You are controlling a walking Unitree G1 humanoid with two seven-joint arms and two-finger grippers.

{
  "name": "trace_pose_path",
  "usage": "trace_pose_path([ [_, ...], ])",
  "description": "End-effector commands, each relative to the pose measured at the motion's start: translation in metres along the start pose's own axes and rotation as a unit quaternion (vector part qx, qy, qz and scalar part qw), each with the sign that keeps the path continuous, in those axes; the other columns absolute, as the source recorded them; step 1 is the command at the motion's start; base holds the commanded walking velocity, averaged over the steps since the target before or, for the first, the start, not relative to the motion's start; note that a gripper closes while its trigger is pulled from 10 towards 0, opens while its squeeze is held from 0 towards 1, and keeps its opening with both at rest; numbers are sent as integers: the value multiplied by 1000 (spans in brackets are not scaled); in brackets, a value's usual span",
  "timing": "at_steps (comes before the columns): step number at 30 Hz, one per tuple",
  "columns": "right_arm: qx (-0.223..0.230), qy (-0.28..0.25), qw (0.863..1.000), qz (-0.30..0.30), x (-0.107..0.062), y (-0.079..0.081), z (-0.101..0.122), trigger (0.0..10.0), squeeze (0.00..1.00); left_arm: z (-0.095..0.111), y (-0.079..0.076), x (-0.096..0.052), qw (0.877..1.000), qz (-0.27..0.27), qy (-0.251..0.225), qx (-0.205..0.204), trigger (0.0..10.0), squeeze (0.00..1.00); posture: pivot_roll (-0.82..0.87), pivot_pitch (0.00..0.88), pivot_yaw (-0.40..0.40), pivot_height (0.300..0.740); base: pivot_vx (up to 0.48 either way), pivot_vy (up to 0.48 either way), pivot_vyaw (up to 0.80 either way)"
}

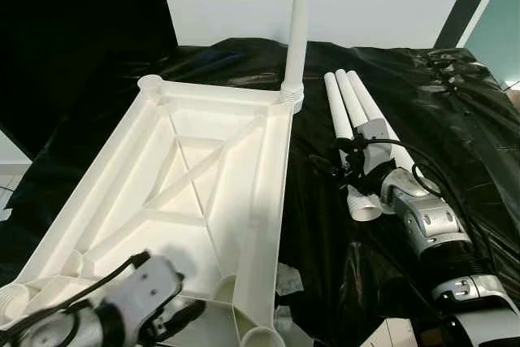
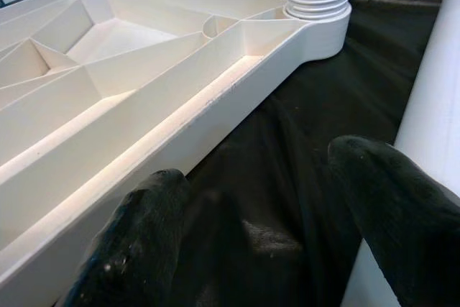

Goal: Building children table

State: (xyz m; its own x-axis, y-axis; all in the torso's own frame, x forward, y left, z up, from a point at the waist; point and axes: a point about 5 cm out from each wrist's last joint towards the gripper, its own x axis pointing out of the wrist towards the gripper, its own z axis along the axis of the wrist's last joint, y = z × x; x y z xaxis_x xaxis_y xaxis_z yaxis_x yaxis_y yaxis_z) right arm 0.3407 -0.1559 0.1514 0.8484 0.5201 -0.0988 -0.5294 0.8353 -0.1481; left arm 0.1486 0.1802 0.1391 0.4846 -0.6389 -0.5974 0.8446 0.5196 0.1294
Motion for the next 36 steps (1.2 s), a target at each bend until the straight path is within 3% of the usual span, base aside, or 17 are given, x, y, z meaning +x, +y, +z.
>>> trace_pose_path([
  [1,0,-3,1000,-5,-1,-2,3,10000,0,-6,6,4,998,51,19,-9,10000,0,147,75,-14,740,0,0,0],
  [7,2,-4,1000,-7,-2,-3,4,10000,0,-7,8,9,998,55,29,-6,10000,0,145,78,-10,740,0,0,0],
  [8,3,-4,1000,-9,-2,-4,4,10000,0,-6,11,12,998,60,29,-10,5176,0,145,80,-8,740,0,0,0],
  [10,3,-4,1000,-9,-2,-4,4,10000,0,-6,11,12,998,60,29,-10,5176,0,145,80,-8,740,0,0,0],
  [11,4,-4,1000,-11,-2,-4,3,10000,0,-4,16,15,997,75,26,-16,0,0,143,82,-4,740,0,0,0],
  [15,10,-7,1000,-15,-3,-2,3,10000,0,0,30,27,991,131,18,-35,0,0,134,78,9,740,0,0,0],
  [17,10,-7,1000,-15,-3,-2,3,10000,0,0,30,27,991,131,18,-35,0,0,134,78,9,740,0,0,0],
  [20,17,-16,1000,-16,-3,1,5,10000,0,7,35,39,985,164,9,-46,0,0,129,74,13,740,0,0,0],
  [21,21,-20,999,-16,-2,2,7,10000,0,9,39,42,982,183,6,-44,4471,0,129,74,13,740,0,0,0],
  [23,23,-22,999,-17,-2,3,8,10000,0,12,43,43,980,196,5,-42,4471,0,129,74,13,740,0,0,0],
  [24,24,-24,999,-17,-2,4,8,10000,0,15,47,46,977,208,1,-40,10000,0,129,74,13,740,0,0,0],
  [30,30,-25,999,-23,0,8,7,10000,0,35,49,64,978,209,-25,-15,10000,0,127,65,12,740,0,0,0],
  [32,36,-20,998,-43,1,8,4,10000,0,45,43,78,983,183,-35,-10,10000,0,125,63,14,740,0,0,0],
  [35,46,-13,996,-69,1,4,1,10000,0,53,36,86,986,153,-54,-25,10000,12,123,62,16,740,0,0,0],
  [36,51,-11,995,-82,0,2,0,10000,0,55,34,88,988,142,-61,-30,10000,1000,121,60,19,740,0,0,0],
])
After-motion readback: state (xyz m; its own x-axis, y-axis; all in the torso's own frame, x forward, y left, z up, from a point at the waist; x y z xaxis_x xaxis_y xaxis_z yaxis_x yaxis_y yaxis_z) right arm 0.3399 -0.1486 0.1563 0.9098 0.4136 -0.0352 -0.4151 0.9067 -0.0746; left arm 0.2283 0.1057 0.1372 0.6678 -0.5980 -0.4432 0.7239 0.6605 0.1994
